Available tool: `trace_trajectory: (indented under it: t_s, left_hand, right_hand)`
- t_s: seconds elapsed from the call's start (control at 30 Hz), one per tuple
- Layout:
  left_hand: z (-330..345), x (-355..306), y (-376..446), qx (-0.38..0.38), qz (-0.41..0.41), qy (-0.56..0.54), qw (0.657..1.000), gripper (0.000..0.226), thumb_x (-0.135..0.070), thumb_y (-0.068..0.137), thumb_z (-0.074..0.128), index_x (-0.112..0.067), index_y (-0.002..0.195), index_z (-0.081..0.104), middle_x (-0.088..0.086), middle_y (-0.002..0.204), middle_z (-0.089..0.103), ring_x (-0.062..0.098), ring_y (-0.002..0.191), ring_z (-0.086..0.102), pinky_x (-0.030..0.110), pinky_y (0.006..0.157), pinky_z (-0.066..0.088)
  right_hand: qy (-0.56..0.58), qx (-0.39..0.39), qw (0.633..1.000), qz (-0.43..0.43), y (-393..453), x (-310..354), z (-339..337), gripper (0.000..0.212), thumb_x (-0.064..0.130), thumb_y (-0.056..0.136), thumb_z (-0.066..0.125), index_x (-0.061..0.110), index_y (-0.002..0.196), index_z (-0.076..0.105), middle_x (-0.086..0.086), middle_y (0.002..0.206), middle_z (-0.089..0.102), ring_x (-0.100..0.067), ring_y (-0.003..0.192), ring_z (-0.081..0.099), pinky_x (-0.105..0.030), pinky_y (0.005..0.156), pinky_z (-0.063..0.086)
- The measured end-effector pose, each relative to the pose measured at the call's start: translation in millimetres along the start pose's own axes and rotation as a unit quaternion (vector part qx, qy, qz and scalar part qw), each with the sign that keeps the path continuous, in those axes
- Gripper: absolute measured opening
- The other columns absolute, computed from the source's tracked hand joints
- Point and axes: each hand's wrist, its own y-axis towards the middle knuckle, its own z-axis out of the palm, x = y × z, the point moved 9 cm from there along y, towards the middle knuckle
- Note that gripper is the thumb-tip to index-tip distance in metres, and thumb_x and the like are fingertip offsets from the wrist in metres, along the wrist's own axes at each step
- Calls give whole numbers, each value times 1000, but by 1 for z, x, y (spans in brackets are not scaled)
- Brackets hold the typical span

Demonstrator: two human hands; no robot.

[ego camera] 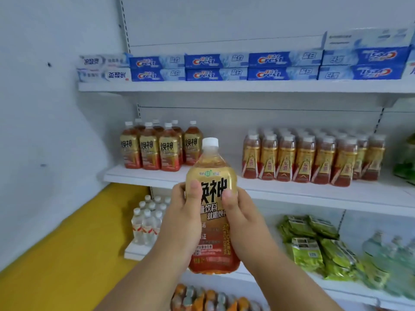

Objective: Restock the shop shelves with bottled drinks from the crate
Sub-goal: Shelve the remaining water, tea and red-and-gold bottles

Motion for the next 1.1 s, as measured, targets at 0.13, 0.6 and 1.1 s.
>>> trace_trajectory:
  t_s: [0.13, 0.6, 1.1]
  left_hand:
    - [-8, 9, 29, -8, 11, 17, 1000, 74, -108, 53, 24, -58, 101, 49, -36, 92, 66, -9, 79, 67, 21, 59, 54]
    - [-13, 41, 151, -18, 45, 124, 991, 70, -81, 79, 27, -48, 134, 52, -30, 111, 61, -8, 106, 58, 16, 82, 47]
    - [-18, 113, 313, 24, 76, 169, 982, 19, -21, 94, 66, -37, 87, 59, -16, 81, 65, -12, 80, 59, 6, 61, 44]
  right_hand:
    - [-14, 32, 999, 9, 32, -13, 15, 49, 65, 74, 64, 34, 112, 58, 14, 98, 74, -8, 87, 74, -25, 68, 60]
    - [-106, 66, 992, 9, 179, -60, 33, 45, 48, 84, 75, 27, 121, 58, 6, 106, 74, -12, 95, 73, -44, 84, 61]
    - [-184, -81, 980, -7, 335, -137, 55, 45, 43, 86, 75, 32, 122, 51, 18, 102, 68, 9, 90, 65, -14, 72, 52]
